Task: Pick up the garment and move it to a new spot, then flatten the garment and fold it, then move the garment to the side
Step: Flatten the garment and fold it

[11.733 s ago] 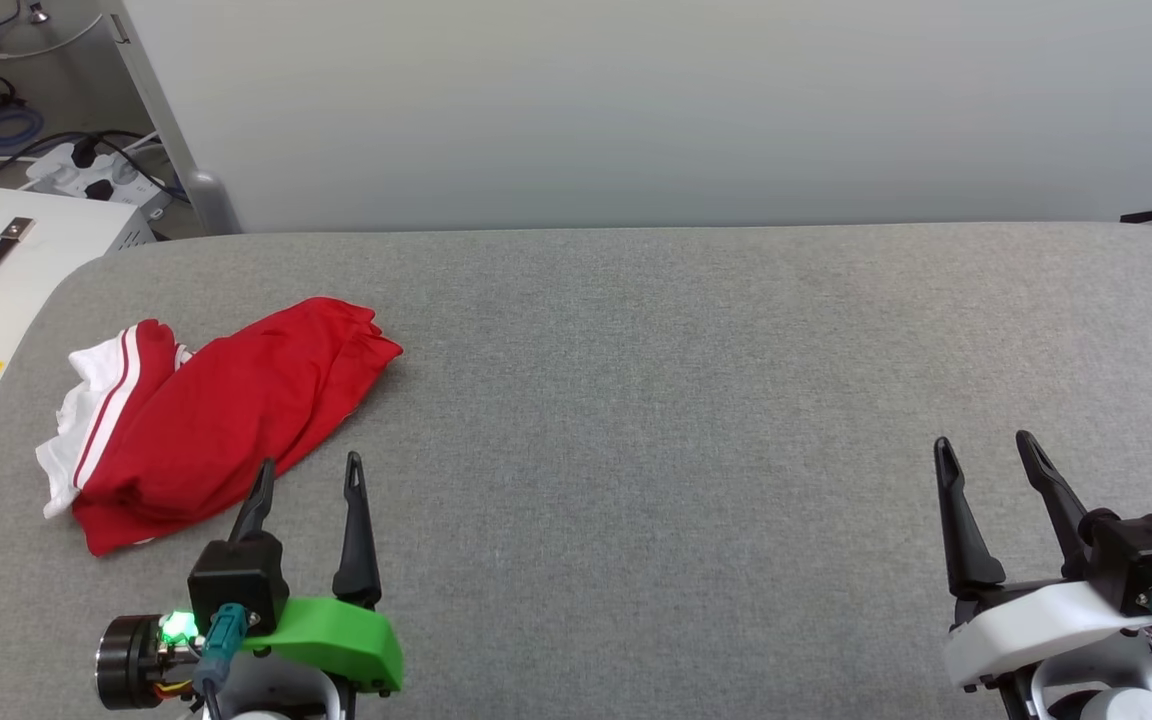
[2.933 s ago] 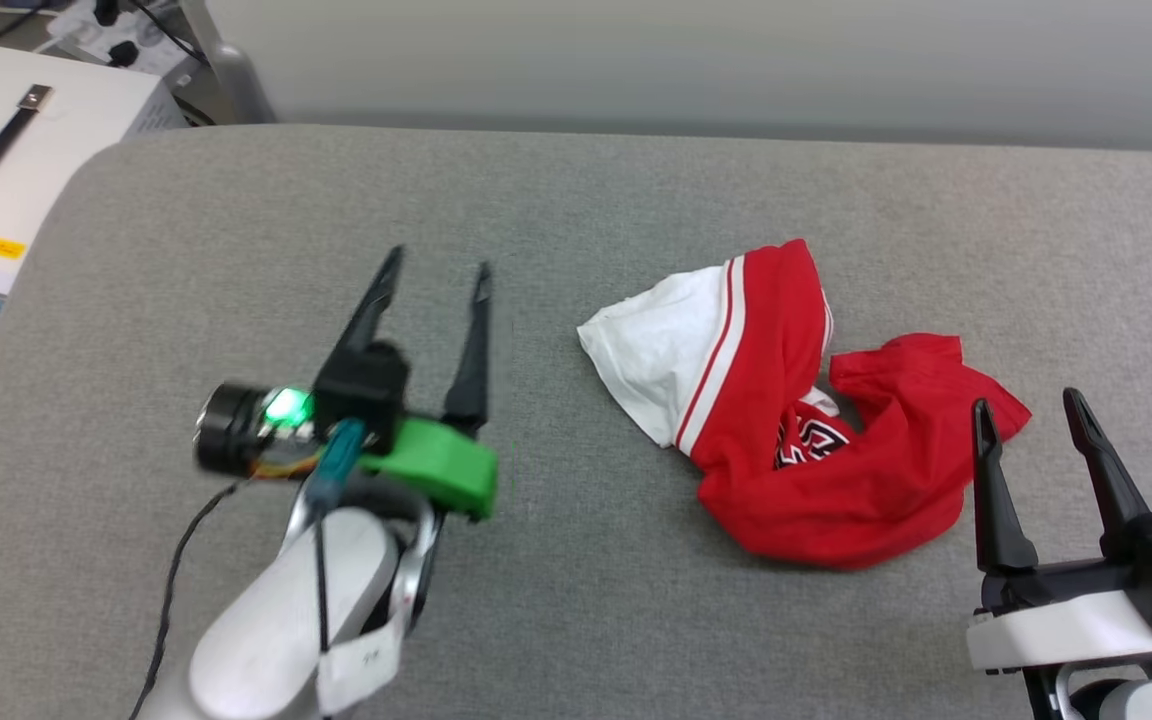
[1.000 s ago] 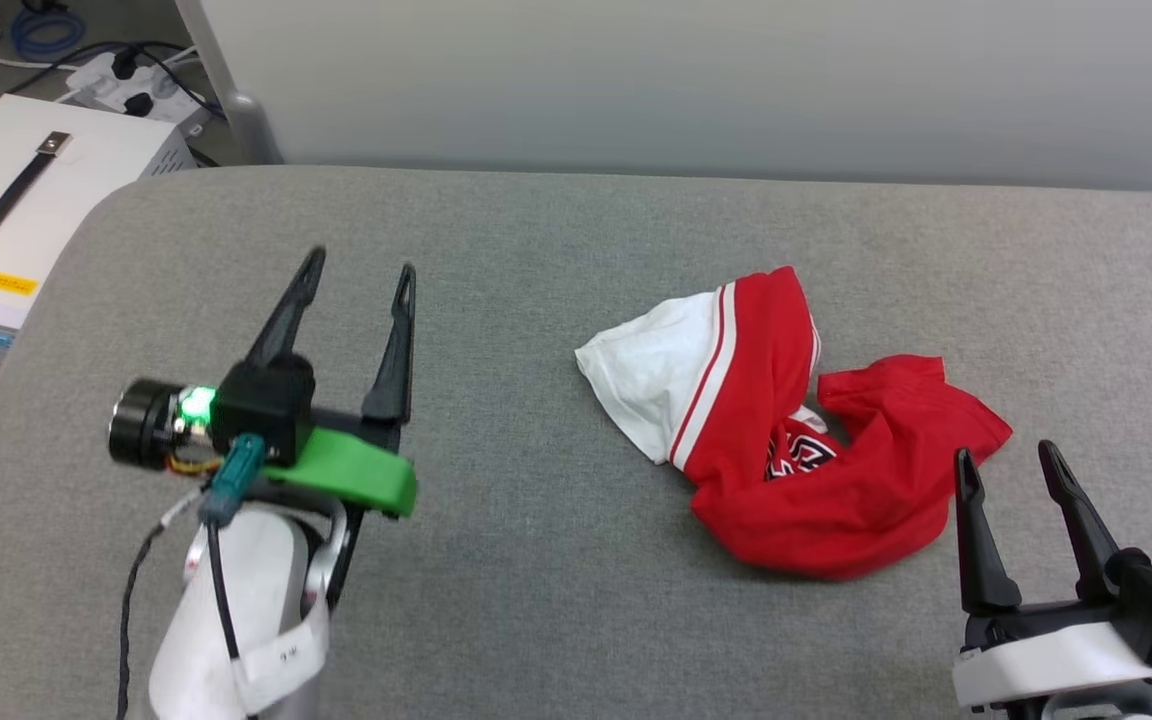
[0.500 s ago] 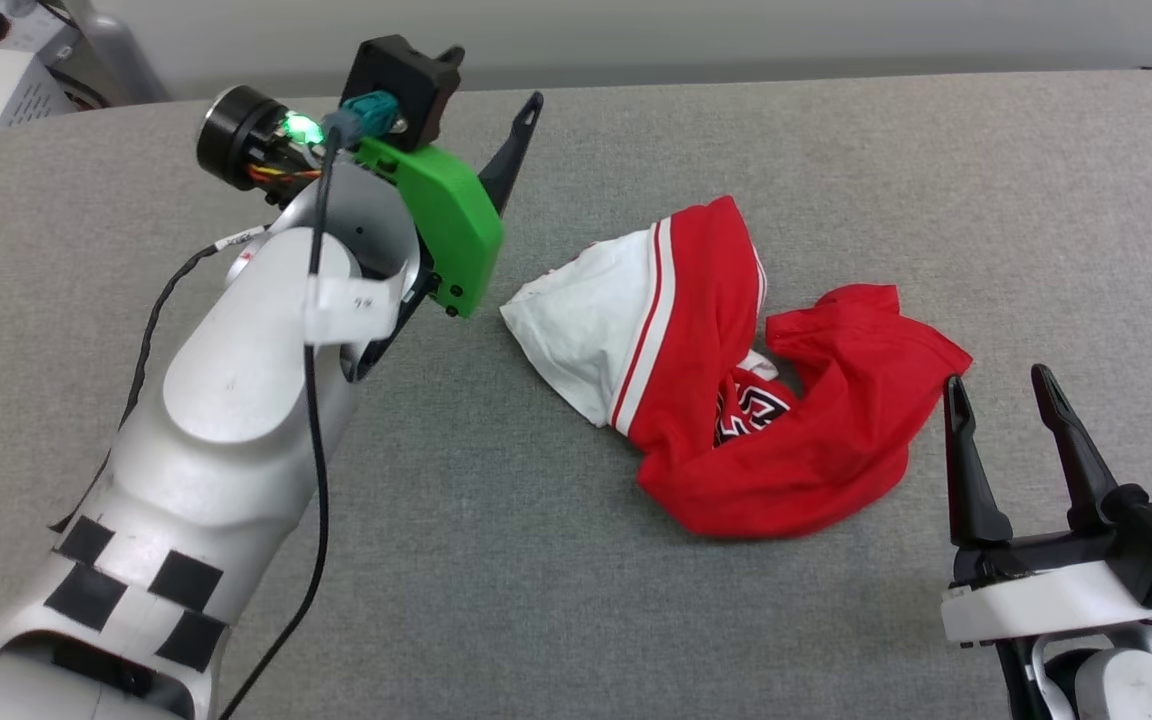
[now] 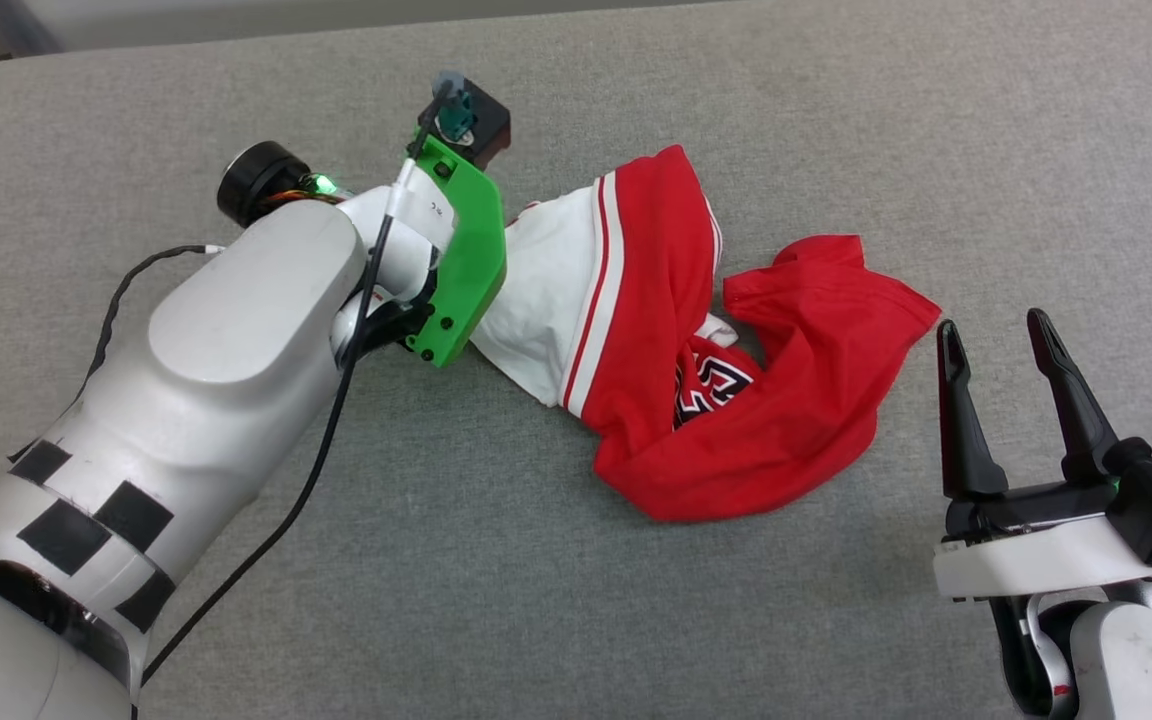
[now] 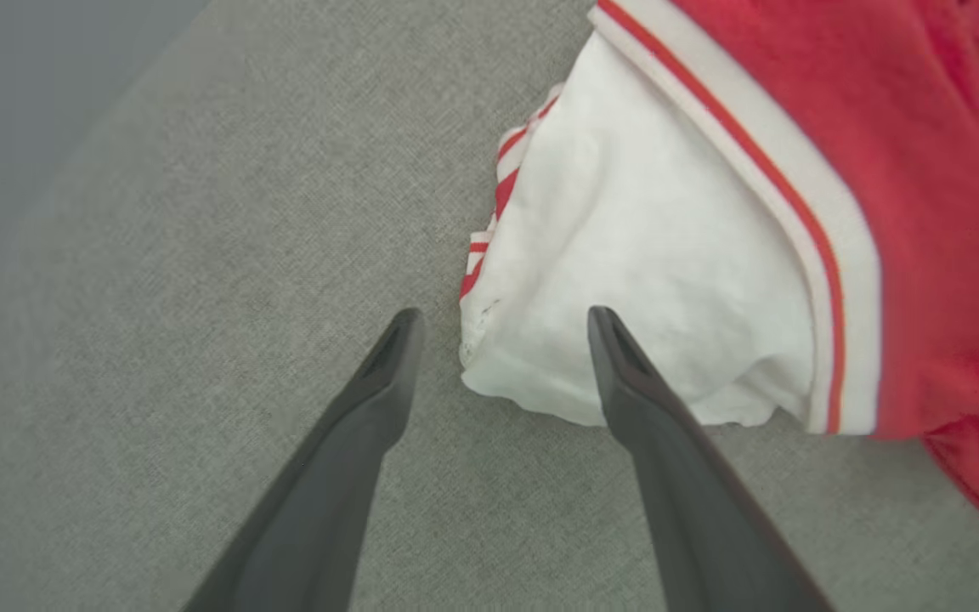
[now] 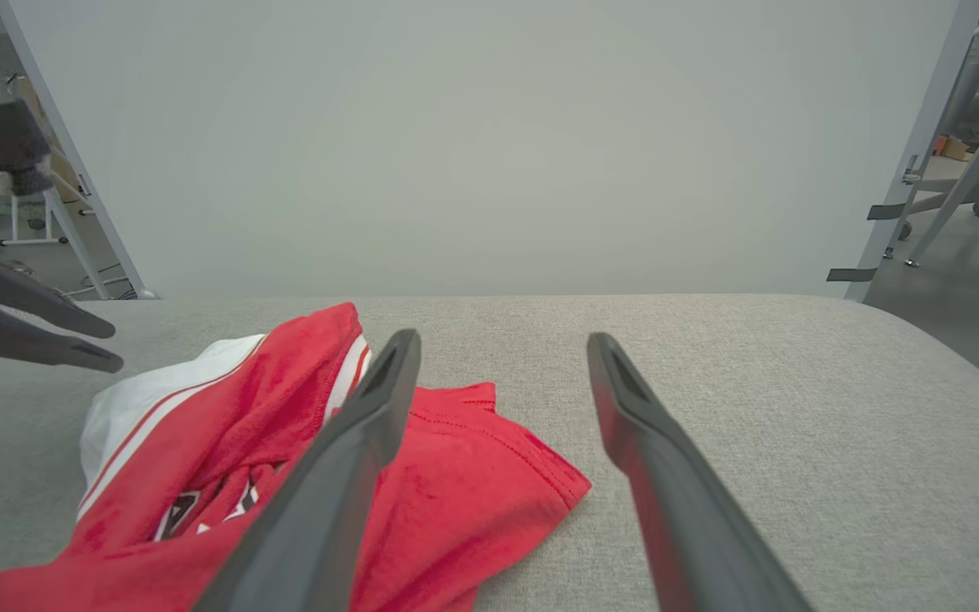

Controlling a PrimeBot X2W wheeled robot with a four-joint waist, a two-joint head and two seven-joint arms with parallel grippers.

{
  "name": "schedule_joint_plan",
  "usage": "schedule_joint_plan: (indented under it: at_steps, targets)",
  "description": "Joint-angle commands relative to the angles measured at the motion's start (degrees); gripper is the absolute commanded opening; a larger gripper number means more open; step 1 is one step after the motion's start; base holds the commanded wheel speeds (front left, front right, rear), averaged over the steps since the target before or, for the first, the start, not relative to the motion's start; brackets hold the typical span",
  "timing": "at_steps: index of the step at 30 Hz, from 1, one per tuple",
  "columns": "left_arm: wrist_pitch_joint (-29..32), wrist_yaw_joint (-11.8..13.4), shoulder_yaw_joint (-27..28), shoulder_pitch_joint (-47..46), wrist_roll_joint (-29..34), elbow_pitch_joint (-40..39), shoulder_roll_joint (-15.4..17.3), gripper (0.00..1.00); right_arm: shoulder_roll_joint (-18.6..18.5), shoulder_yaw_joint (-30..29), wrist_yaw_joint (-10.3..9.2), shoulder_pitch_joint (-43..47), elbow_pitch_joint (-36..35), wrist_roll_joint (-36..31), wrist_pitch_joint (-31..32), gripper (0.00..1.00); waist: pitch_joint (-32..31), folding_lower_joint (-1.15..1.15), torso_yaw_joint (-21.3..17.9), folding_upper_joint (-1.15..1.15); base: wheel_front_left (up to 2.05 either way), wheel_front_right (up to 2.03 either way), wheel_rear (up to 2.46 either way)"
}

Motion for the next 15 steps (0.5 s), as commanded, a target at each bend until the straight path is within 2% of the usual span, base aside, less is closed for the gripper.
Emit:
schedule_joint_plan:
  at_steps: [1,6,14,15]
  targets:
    - [0.4,-0.2,-0.6,-1.3,-1.4,1.2,0.5,1.00,-0.1,0.1,-0.03,-1.2,-0.2,0.5,-0.3,1.00,1.9,0.00,-1.6,0.00,0.00,0.00,0.00]
    - [2.8,-0.2,-6.6,-1.5,-3.2,3.8,1.9,1.00,-0.1,0.1,-0.03,-2.0,-0.3,1.2,-0.3,1.00,3.9,0.00,-2.8,0.00,0.00,0.00,0.00]
    - [1.5,-0.2,-12.0,-0.9,-7.2,4.5,2.5,1.00,-0.1,-0.1,-0.03,-2.8,-0.3,1.4,-0.3,1.00,5.7,0.00,-2.7,0.00,0.00,0.00,0.00]
    - [0.8,-0.2,-12.4,-1.2,-7.3,4.3,2.5,0.47,-0.1,0.0,-0.03,-3.0,-0.3,1.3,-0.3,1.00,5.8,0.00,-2.6,0.00,0.00,0.00,0.00]
